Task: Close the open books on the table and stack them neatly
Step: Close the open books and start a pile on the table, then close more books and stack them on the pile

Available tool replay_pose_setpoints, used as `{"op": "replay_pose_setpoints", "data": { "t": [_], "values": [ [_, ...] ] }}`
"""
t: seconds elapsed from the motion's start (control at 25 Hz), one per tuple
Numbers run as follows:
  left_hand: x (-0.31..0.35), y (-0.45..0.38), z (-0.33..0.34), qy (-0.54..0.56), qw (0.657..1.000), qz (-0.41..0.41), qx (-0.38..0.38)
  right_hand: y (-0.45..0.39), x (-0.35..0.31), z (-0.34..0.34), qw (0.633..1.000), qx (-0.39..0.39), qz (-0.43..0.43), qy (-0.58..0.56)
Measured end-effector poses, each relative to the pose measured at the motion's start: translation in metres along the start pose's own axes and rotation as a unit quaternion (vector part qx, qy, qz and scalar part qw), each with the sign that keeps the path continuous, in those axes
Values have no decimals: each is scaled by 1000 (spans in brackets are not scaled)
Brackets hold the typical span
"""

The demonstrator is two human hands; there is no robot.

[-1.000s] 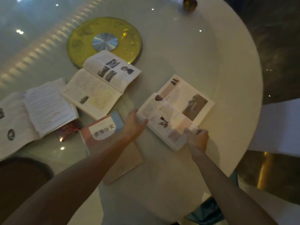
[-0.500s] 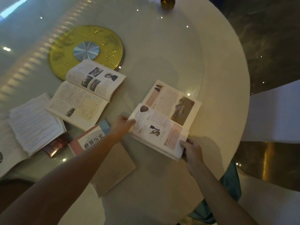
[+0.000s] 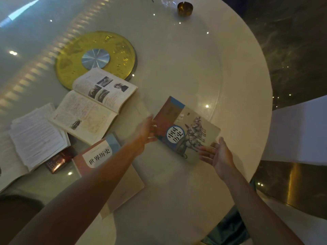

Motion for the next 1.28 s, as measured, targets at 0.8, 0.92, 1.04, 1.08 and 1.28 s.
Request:
{"op": "replay_pose_setpoints", "data": {
  "t": [0.8, 0.92, 1.04, 1.08, 1.28],
  "values": [
    [-86, 11, 24, -87, 996, -27, 19, 2, 22, 18, 886, -53, -167, 430],
    [-90, 26, -5, -106, 993, 23, 46, 21, 42, 41, 907, -97, -147, 382],
    [-103, 44, -65, -99, 989, 57, 95, 37, 66, 80, 913, -105, -153, 364],
    [-113, 50, -90, -79, 989, 55, 116, 42, 76, 97, 910, -112, -155, 369],
    [-176, 79, -180, 14, 983, 13, 182, 70, 130, 184, 869, -186, -159, 431]
  ]
}}
Point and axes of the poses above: each hand's wrist, its own y-axis away from the middle knuckle, its own z-axis out of the palm, x = y × z, the point moved 9 cm from there along -y, towards the middle knuckle, and after that the axes turned 9 degrees about -y, right-handed, at the moved point
